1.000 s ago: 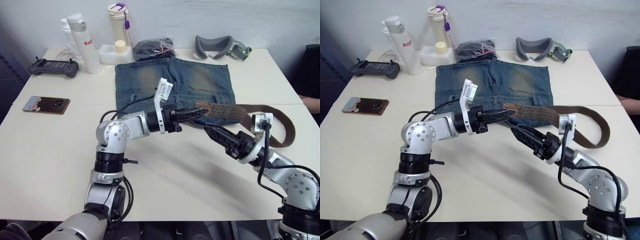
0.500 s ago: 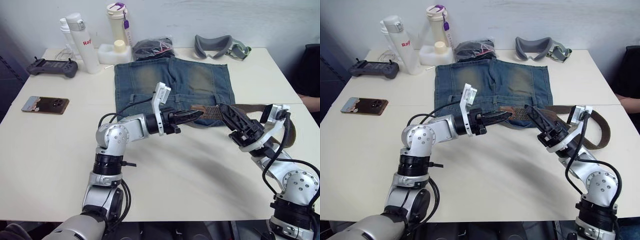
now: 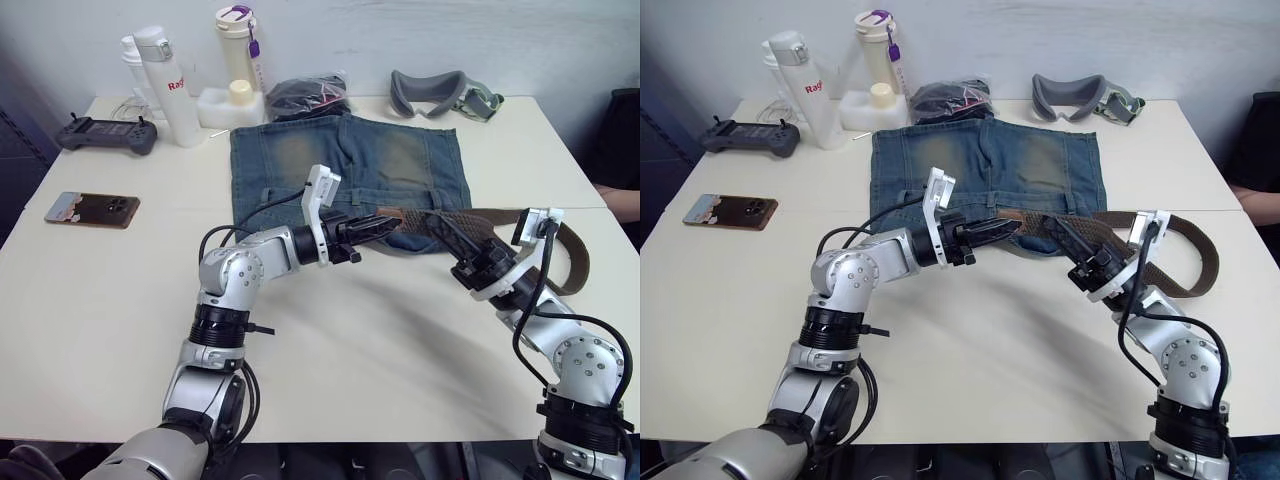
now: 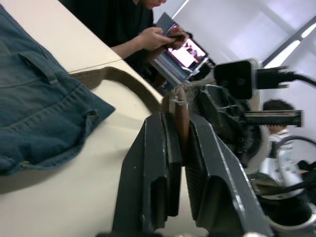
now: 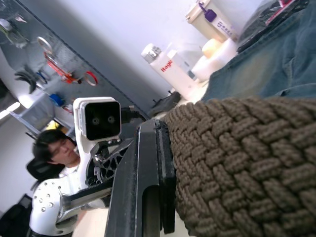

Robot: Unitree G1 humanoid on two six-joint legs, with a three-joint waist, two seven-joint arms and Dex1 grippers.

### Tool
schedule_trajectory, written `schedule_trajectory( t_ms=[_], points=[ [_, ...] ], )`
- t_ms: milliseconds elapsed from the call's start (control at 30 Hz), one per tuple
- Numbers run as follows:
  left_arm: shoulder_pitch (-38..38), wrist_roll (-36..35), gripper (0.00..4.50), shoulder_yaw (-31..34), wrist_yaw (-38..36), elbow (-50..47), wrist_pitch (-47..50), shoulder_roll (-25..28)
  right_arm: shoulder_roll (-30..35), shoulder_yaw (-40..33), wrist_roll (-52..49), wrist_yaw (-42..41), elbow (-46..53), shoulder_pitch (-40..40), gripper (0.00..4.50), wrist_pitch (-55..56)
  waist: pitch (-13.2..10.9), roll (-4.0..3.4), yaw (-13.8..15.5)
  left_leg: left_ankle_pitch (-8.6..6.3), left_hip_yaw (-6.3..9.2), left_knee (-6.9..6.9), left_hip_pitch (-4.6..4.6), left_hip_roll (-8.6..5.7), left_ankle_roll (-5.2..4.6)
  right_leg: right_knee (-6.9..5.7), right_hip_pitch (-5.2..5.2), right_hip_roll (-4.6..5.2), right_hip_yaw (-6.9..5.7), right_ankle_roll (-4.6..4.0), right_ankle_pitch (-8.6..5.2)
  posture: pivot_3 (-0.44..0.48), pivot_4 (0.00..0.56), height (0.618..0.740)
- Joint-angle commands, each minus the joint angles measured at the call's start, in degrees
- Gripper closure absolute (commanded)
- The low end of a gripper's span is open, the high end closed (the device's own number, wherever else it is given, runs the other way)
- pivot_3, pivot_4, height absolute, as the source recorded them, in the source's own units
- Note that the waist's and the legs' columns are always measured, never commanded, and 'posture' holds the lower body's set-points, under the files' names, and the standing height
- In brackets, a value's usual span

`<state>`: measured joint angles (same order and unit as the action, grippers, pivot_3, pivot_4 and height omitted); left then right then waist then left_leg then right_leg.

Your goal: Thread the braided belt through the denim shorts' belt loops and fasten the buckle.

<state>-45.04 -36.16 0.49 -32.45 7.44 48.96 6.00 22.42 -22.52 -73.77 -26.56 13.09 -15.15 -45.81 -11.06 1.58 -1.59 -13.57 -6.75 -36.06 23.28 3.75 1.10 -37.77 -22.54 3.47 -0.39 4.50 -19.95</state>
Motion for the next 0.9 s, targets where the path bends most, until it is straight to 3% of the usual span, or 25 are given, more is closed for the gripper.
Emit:
schedule_trajectory(
  t_ms=[33, 167, 367, 600, 700, 867, 900],
  points=[
    [-2.2, 9.2, 1.83, -4.7, -3.3, 2.5, -13.2, 2.9, 1.7, -3.5, 1.6, 0.5, 1.0, 0.2, 4.50, 3.6, 0.0, 0.00, 0.1, 0.00, 0.00, 0.00, 0.00, 0.00, 0.00, 0.00, 0.00, 0.00, 0.00, 0.00, 0.00, 0.000, 0.150, 0.730],
    [-4.8, 27.1, 0.10, -14.2, -0.2, 14.0, -35.5, 5.3, 2.8, -5.3, 8.2, 3.6, 0.4, 0.5, 4.50, 8.6, 0.0, 0.00, 0.4, 0.00, 0.00, 0.06, 0.01, -0.06, 0.00, 0.10, -0.01, 0.00, -0.02, 0.00, 0.00, 0.000, 0.150, 0.730],
    [-12.4, 47.5, 0.04, -26.1, 6.8, 38.4, -61.5, 4.4, 2.5, -8.6, 11.7, 10.2, 3.2, 1.4, 4.50, 12.7, 0.0, 0.00, 1.3, -0.28, -0.15, 0.05, 0.10, -0.04, -0.46, 0.36, -0.03, 0.11, 0.02, 0.10, 0.06, 0.000, 0.150, 0.730],
    [-21.4, 56.5, 0.04, -27.4, 19.1, 56.3, -69.0, 0.4, 2.8, -10.6, 9.6, 14.7, 9.4, 4.4, 4.50, 13.1, 0.0, 0.00, 1.5, -0.31, -0.20, -0.13, 0.66, 0.00, -0.44, 0.39, -0.52, 0.13, -0.06, 0.16, 0.06, 0.000, 0.150, 0.730],
    [-23.2, 57.9, 0.89, -27.1, 19.9, 58.9, -71.1, -0.3, 2.8, -10.3, 9.4, 15.7, 10.8, 5.1, 4.50, 13.1, 0.0, 0.00, 1.5, -0.30, -0.30, -0.21, 0.94, -0.04, -0.44, 0.25, -0.89, 0.09, -0.14, 0.20, 0.08, 0.000, 0.150, 0.730],
    [-20.8, 57.9, 3.18, -27.6, 7.8, 54.4, -75.2, 3.7, 6.0, -7.9, 11.4, 14.9, 9.9, 3.1, 4.50, 11.5, 0.0, 0.00, 1.4, -0.24, -0.37, -0.23, 0.92, -0.06, -0.39, 0.10, -0.98, 0.06, -0.38, 0.19, 0.08, 0.000, 0.150, 0.730],
    [-20.1, 57.4, 3.44, -27.4, 5.2, 52.7, -75.6, 4.8, 6.8, -7.2, 12.1, 14.6, 9.6, 2.6, 4.50, 11.2, 0.0, 0.00, 1.2, -0.24, -0.40, -0.23, 0.92, -0.06, -0.39, 0.07, -1.00, 0.05, -0.37, 0.19, 0.08, 0.000, 0.150, 0.730]
  ],
)
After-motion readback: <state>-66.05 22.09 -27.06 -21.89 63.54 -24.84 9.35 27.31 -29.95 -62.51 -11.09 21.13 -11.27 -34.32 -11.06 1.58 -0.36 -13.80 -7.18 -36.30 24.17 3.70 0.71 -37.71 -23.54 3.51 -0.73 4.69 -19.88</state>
